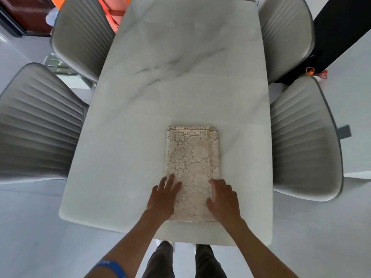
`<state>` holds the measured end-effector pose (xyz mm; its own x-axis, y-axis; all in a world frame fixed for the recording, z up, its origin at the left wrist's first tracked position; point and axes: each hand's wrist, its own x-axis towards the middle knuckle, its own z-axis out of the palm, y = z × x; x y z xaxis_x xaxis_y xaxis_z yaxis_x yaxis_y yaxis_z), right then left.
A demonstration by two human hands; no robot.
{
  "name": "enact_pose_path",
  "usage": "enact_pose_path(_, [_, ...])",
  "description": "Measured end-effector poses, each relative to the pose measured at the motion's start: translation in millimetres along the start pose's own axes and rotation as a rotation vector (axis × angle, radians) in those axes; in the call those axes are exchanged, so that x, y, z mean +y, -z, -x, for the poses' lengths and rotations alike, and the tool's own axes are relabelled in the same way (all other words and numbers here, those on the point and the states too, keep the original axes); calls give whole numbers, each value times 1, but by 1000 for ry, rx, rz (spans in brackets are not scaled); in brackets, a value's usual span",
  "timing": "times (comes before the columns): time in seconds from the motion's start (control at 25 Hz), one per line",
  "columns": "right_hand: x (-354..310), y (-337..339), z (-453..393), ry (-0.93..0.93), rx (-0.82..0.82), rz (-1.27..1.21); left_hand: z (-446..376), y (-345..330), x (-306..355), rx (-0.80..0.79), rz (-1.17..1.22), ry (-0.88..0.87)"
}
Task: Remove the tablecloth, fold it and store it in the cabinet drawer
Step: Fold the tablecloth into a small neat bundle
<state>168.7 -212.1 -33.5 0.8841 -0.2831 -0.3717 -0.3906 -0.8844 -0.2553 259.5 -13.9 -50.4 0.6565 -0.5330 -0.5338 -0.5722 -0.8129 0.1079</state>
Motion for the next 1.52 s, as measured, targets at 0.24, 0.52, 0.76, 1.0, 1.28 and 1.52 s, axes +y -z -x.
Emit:
enact_pose_path(0.24, [20, -28, 43, 311, -260, 198, 14, -23, -15, -57, -72, -191])
enact_pose_path(0.52, [6, -46, 58, 322, -51, 307, 36, -38, -10, -83, 13, -196])
enact_pose_path(0.76, [17, 2, 18, 222, -4, -192, 42, -41, -12, 7, 5, -238])
enact_pose_path(1.0, [57, 29, 15, 135, -397, -615, 50, -17, -29, 43, 651, -71])
enact_pose_path(1.28, [64, -2, 22, 395, -241, -399, 47, -6, -54, 8, 649, -232])
enact_pose_path(1.52, [58, -18, 27, 819, -167, 167, 39, -28, -61, -161, -19, -474])
